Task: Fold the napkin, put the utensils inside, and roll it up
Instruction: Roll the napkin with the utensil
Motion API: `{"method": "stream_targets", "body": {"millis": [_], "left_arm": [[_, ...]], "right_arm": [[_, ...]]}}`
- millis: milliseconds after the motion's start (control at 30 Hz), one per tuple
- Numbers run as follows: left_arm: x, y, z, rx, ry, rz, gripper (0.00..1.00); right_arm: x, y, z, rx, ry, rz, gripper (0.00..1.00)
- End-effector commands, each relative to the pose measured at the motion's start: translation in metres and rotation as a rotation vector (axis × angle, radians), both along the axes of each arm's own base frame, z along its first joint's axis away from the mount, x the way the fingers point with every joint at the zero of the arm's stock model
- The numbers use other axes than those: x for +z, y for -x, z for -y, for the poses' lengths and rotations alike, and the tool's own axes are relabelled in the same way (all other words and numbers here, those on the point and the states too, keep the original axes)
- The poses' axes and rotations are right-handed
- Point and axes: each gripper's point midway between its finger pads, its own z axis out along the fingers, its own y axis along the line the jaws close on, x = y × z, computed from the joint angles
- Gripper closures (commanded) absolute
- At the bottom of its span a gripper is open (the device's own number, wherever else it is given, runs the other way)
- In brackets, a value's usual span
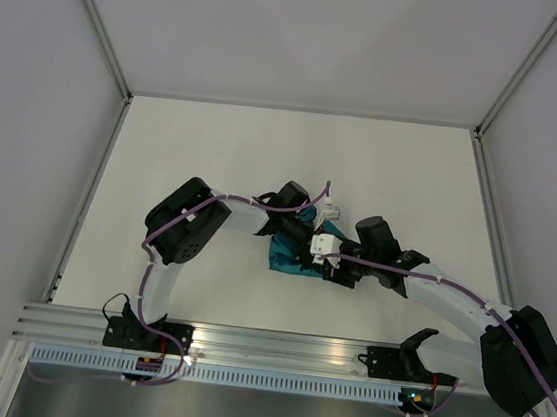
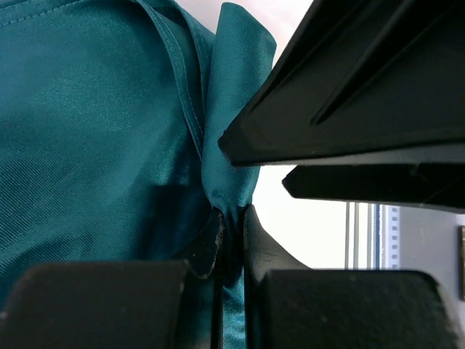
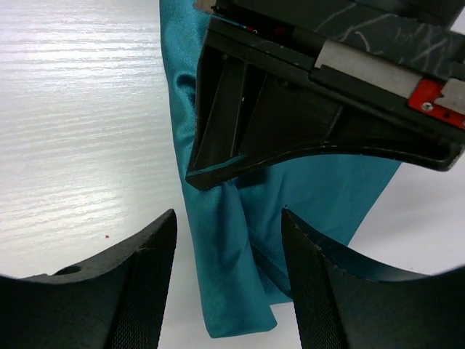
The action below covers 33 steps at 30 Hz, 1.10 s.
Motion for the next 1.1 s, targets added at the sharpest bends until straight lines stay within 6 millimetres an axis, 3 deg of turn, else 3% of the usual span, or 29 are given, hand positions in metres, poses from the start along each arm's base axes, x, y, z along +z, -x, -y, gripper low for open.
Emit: {"method": "stream_targets", "body": {"millis": [0, 233, 333, 433, 533, 567, 733, 1067], "left_arm": [[-0.034, 0.014, -0.022, 0.033, -0.139, -0.141, 0.98], [-0.035, 0.013, -0.023, 0.035, -0.139, -0.146, 0.96], [-0.033, 0.012, -0.022, 0.034, -0.135, -0.147, 0.91], [-0.031, 0.01, -0.021, 0.035, -0.128, -0.143, 0.84], [-0.026, 0.008, -0.02, 0.038, -0.121, -0.129, 0.74], [-0.021, 0.007, -0.019, 0.038, -0.114, -0.119, 0.73], [0.001, -0.011, -0.013, 0.08, -0.056, -0.065, 0.66], [0.059, -0.066, -0.016, 0.279, 0.043, 0.121, 0.59]], "right_arm": [[-0.007, -0.006, -0.006, 0.0, 0.027, 0.054, 0.35], [-0.025, -0.002, -0.005, 0.024, 0.08, 0.065, 0.36], [-0.032, -0.002, -0.004, 0.026, 0.1, 0.058, 0.41], [-0.038, -0.002, -0.001, 0.022, 0.122, 0.045, 0.48], [-0.042, 0.001, 0.001, 0.026, 0.139, 0.029, 0.68], [-0.042, 0.002, 0.002, 0.031, 0.146, 0.027, 0.77], [-0.043, 0.011, 0.008, 0.042, 0.186, -0.028, 0.9], [-0.052, 0.032, 0.014, 0.058, 0.221, -0.194, 0.93]]}}
